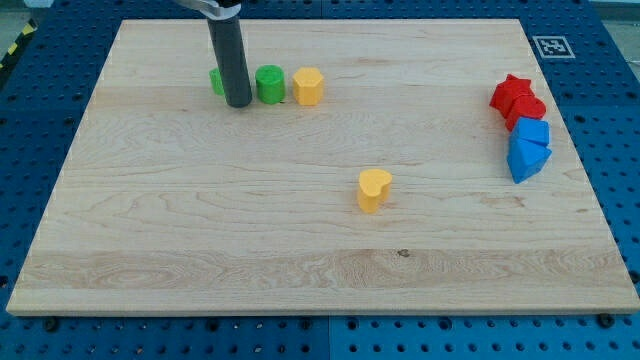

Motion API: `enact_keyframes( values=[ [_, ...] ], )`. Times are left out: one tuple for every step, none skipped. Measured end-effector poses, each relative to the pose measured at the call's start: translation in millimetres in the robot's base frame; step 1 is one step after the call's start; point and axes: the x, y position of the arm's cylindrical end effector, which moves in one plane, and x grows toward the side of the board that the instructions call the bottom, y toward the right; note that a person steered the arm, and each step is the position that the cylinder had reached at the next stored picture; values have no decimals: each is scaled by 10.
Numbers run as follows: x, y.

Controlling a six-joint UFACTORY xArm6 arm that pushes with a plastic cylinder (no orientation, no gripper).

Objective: Move yellow hexagon to the green circle

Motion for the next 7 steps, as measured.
enact_keyframes(
  values=[
    [322,186],
    [589,674],
    [687,1029],
    [687,1057],
    [691,1371],
    [691,1501],
    [683,1804]
  ],
)
